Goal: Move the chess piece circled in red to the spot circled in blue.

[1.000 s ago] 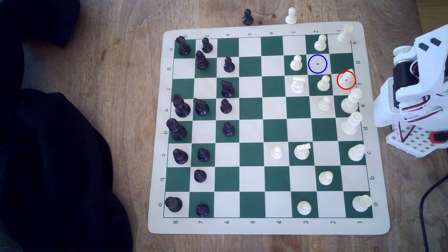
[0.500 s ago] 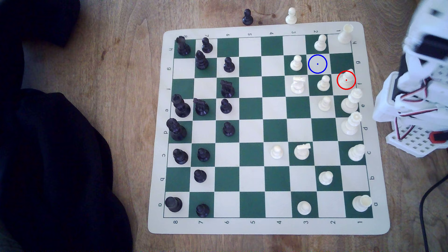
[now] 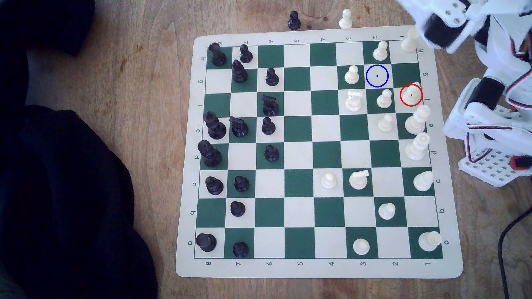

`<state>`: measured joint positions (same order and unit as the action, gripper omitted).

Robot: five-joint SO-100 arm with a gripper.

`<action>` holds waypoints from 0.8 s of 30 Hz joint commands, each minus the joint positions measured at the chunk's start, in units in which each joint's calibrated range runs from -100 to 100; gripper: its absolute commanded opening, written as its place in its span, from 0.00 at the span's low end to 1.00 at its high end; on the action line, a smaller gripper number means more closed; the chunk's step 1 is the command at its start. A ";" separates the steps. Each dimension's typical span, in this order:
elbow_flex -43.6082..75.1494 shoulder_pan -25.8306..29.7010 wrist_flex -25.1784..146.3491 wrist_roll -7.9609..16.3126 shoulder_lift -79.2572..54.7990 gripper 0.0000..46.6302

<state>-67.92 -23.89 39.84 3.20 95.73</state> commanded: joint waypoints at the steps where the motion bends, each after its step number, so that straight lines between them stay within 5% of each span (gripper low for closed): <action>1: 10.89 -2.66 20.77 5.42 0.20 0.07; 7: 14.34 -5.79 42.88 5.96 0.28 0.06; 10: 12.89 -5.16 51.89 9.04 0.28 0.11; 19: 10.35 -3.76 55.65 13.53 -5.66 0.21; 24: 11.16 -1.80 54.18 14.46 -14.15 0.15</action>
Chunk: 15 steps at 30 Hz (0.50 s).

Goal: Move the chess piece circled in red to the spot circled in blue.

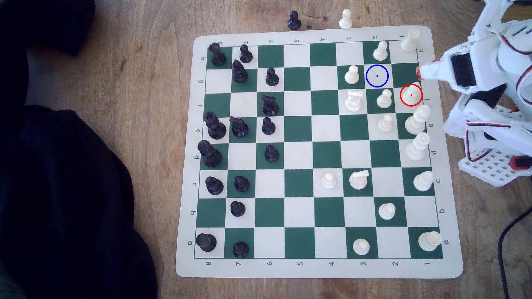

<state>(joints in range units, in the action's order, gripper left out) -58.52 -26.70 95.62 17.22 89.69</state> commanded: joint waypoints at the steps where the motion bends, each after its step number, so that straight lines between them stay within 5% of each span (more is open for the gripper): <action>1: 2.49 1.08 -2.42 0.44 -12.61 0.14; 5: 2.67 1.16 -4.30 0.05 -19.66 0.14; 10: 1.67 1.16 -6.51 -0.44 -25.35 0.31; 15: 0.22 -0.25 -9.05 -1.61 -30.61 0.28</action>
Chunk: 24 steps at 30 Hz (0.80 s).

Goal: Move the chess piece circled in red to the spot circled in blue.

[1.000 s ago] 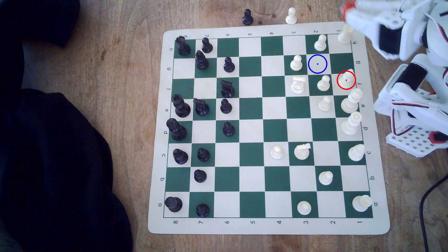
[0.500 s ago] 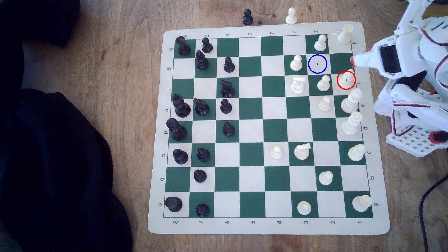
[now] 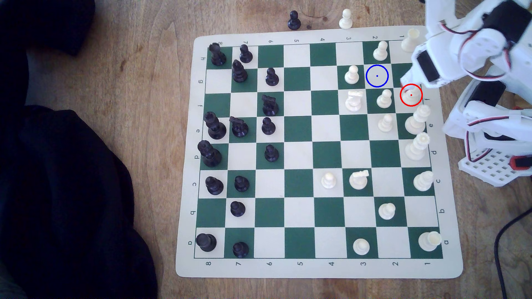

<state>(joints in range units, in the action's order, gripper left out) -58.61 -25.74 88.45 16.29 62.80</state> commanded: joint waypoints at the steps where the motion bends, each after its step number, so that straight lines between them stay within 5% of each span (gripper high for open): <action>1: -0.14 -1.52 -2.29 -0.98 -4.48 0.28; 9: -3.22 -4.10 -4.01 -3.32 -8.72 0.31; 24: -5.58 -5.28 -11.13 -3.76 -14.41 0.29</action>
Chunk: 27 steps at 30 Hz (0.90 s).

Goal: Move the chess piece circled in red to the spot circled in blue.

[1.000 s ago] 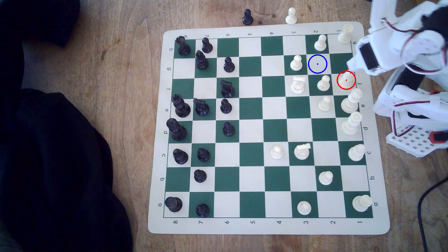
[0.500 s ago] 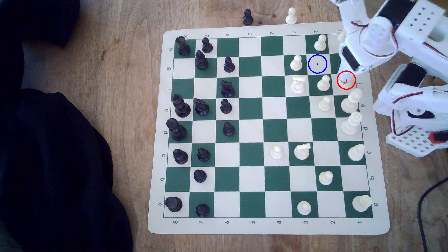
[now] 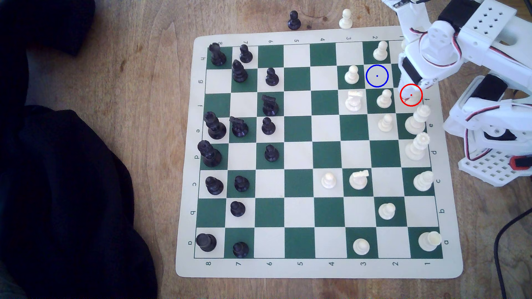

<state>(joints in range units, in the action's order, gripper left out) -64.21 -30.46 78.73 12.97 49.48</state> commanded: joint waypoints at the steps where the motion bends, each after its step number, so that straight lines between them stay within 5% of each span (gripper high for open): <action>1: 0.02 -0.56 -1.74 -0.44 -1.43 0.29; 14: -0.61 0.30 -3.62 -0.44 -2.62 0.21; 27: -0.43 0.93 -4.20 -0.10 -2.45 0.01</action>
<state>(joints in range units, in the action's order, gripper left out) -65.48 -29.87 74.66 12.63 46.88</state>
